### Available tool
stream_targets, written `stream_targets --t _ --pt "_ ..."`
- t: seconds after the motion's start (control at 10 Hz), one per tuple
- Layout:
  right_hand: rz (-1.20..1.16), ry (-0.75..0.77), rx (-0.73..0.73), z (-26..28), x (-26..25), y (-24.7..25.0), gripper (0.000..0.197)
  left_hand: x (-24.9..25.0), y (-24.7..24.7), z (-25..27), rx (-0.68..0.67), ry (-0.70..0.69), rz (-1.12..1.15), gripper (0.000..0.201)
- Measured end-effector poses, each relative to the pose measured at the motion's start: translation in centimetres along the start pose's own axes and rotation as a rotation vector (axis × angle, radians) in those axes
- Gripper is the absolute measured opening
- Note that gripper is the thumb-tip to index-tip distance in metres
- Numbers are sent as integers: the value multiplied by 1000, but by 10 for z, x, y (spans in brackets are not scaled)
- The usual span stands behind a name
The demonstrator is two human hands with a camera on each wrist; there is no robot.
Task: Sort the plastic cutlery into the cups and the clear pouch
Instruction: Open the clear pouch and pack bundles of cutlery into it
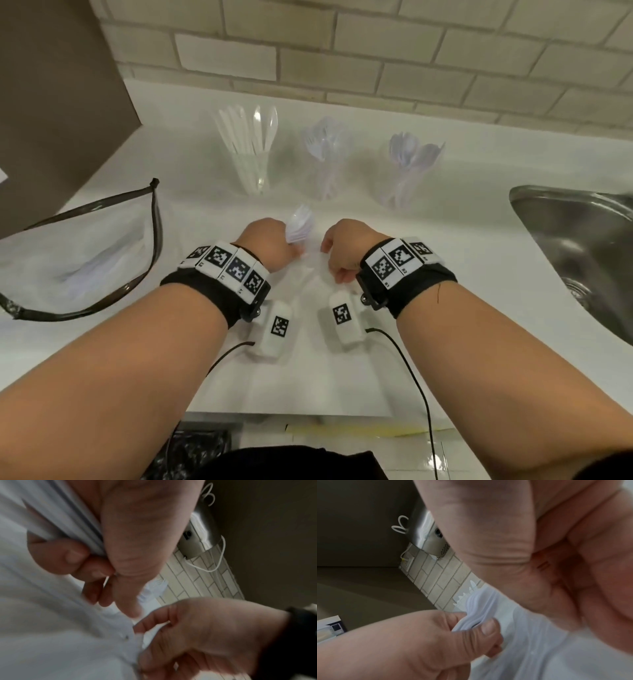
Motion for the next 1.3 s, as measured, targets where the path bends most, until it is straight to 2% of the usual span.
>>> stream_targets --t 0.1,0.2,0.3,0.4,0.5,0.6,0.7,0.8,0.9,1.0,1.1,1.2,1.3 --pt "-50 11 27 -4 -5 -4 36 7 -8 11 -5 -34 104 46" --pt "-108 32 23 -8 -8 -7 37 8 -14 11 27 9 73 42" --pt "-124 40 43 -6 -12 -7 45 10 -14 12 -1 76 103 22" --pt "-71 66 106 -8 -13 -10 62 18 -13 14 -61 89 57 12" --pt "-164 84 87 -13 -8 -9 75 23 -9 15 -92 77 -39 14" --pt "-524 129 49 -5 -6 -1 63 16 2 16 -56 72 -32 17" --pt "-726 165 111 6 -10 14 52 5 16 18 34 73 307 27" --pt "-819 188 231 20 -17 29 26 2 25 31 8 22 1012 36" --pt "-762 251 111 32 -26 31 39 4 33 47 14 -87 1260 27" --pt "-698 319 14 36 -37 23 52 8 35 53 7 -159 1366 20" --pt "-816 370 48 37 -46 17 35 7 33 56 -15 -186 1460 28" --pt "-915 365 92 38 -48 16 31 3 30 58 -69 -216 1561 29" --pt "-860 382 121 37 -48 16 31 0 26 58 -37 -186 1576 30"
Point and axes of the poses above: each hand's wrist, its own z-axis away from the middle knuckle, its own y-axis out of the back of the hand, x = y × z, the point moved 1 cm from there along -z, towards the middle knuckle, and after that the axes turned 4 degrees about z, right-handed, at the moved point
